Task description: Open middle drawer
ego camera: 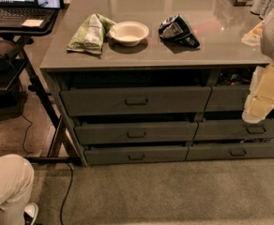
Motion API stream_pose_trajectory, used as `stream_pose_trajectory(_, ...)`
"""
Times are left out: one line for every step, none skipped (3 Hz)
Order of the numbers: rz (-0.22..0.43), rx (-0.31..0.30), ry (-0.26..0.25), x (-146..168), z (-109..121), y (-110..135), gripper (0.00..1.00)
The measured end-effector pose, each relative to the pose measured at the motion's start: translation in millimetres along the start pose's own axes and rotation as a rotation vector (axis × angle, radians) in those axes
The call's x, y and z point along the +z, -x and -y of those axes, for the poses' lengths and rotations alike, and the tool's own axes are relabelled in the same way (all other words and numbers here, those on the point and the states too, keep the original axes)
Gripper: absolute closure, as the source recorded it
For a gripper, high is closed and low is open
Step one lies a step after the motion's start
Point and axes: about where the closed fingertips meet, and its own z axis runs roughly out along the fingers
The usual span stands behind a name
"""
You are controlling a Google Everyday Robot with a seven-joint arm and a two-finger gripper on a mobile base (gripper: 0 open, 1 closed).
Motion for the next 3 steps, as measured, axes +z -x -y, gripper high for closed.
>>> stream_pose_trajectory(0.006,0.009,-0.015,6.3,0.9,1.5,0.00)
stream_pose_trajectory(0.024,0.033,-0.034,37.9,-1.2,7.0,0.00)
stream_pose_trajectory(0.047,0.107,-0.037,98.4,-12.9,10.7,0.00)
